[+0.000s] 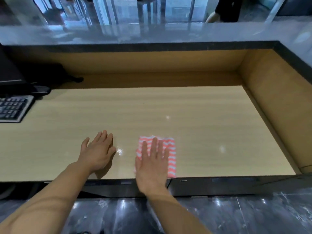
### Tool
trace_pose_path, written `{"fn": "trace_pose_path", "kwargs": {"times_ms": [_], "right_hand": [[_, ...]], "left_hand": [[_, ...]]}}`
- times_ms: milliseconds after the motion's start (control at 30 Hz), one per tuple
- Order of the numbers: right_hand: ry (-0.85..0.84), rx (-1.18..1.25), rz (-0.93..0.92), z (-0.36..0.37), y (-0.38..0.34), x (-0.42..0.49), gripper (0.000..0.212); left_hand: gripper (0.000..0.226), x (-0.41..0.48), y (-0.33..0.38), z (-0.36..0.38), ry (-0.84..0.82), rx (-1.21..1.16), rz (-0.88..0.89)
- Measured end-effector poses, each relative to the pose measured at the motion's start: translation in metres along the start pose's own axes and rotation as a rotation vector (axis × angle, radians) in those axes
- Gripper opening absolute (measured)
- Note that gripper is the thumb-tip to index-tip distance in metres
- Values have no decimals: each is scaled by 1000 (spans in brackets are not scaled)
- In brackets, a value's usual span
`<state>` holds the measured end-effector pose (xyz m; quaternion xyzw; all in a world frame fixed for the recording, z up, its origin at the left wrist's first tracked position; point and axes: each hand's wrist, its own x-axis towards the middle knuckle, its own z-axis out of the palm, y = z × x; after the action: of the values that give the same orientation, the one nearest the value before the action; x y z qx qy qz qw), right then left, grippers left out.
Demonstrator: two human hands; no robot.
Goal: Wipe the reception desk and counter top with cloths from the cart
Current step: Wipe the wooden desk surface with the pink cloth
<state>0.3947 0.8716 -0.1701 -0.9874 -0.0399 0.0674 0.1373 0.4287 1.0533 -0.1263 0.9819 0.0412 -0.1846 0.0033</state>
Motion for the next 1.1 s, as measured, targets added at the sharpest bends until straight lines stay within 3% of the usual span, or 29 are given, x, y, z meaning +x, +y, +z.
{"fn": "trace_pose_path", "kwargs": {"times_ms": [133, 233, 300, 400, 533, 700, 767, 833, 967, 1100], "right_hand": [[-158, -90, -311, 7, -28, -2, 59], [-92, -184, -461, -5, 10, 18, 64], [-7, -185, -351, -19, 44, 28, 71], [-71, -189, -131, -34, 102, 43, 77], [-42, -191, 147, -60, 158, 57, 67], [28, -144, 461, -45, 118, 74, 60], [62, -140, 492, -29, 78, 83, 61], [53, -130, 406, -15, 29, 89, 60], [-44, -126, 42, 12, -59, 85, 59], [-135, -182, -231, 0, -43, 94, 62]], "left_hand": [[58, 10, -20, 1, -26, 41, 14], [57, 21, -25, -1, -22, 63, 52], [57, 29, -22, -3, -7, 65, 90], [54, 41, -17, -6, 18, 69, 132], [36, 54, -20, -10, 147, 88, 147], [19, 61, -21, -11, 145, 82, 151], [21, 63, -21, -12, 128, 95, 155], [25, 65, -21, -13, 113, 105, 158], [23, 67, -23, -14, 104, 110, 172], [23, 69, -22, -19, 65, 140, 164]]}}
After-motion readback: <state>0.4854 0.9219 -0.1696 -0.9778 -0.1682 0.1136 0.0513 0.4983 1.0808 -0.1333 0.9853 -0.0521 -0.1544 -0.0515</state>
